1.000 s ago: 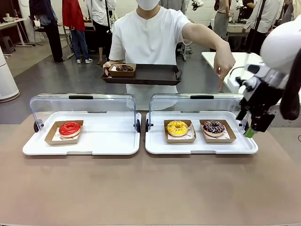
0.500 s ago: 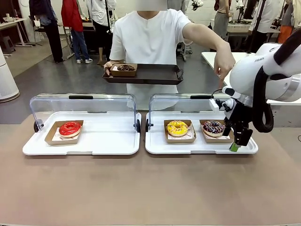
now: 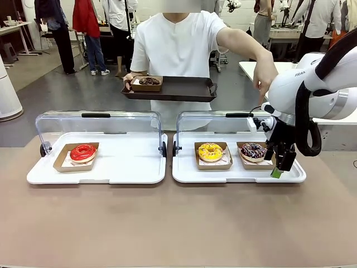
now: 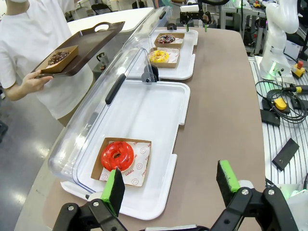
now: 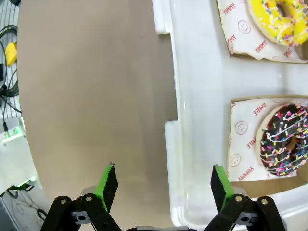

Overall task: Provide the desired donut to the person.
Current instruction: Pick up and lift the Paper togo box containing the Donut pointed at by the person.

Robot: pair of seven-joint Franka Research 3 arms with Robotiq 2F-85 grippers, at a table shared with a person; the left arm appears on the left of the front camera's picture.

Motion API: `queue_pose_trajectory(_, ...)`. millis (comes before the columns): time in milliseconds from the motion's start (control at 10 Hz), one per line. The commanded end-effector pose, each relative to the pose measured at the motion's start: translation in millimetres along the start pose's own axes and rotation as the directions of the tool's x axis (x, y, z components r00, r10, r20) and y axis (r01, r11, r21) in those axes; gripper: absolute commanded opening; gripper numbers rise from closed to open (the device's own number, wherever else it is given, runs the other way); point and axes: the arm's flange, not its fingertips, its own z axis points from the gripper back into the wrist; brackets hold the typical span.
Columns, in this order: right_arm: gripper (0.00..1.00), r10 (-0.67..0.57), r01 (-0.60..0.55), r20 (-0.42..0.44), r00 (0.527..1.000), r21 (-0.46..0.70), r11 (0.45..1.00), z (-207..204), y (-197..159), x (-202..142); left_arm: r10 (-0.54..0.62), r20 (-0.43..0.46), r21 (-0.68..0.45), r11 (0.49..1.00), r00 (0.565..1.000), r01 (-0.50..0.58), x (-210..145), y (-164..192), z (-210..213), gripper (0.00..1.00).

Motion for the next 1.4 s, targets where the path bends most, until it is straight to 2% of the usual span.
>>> queue_pose_trajectory(0,1.00,0.024,-0.024,0.027,0.999,0.008,1.000,0,5,-1,-0.009,0.015,0.006,1.000,1.000,0.009,1,0,1,1.00)
queue_pose_trajectory(200,1.00,0.008,-0.008,0.000,1.000,0.000,1.000,0,0,0,-0.009,0.015,0.006,1.000,1.000,0.009,1,0,1,1.00)
queue_pose_trajectory(500,1.00,0.004,-0.006,-0.046,0.999,-0.032,0.999,-9,-21,-20,-0.009,0.015,0.006,1.000,1.000,0.009,1,0,1,1.00)
queue_pose_trajectory(900,1.00,0.046,-0.046,-0.008,0.999,-0.060,0.997,-20,-40,-34,-0.009,0.015,0.006,1.000,1.000,0.009,1,0,1,1.00)
queue_pose_trajectory(1300,1.00,-0.003,0.004,0.012,1.000,-0.095,0.995,-31,-63,-43,-0.009,0.015,0.006,1.000,1.000,0.009,1,0,1,1.00)
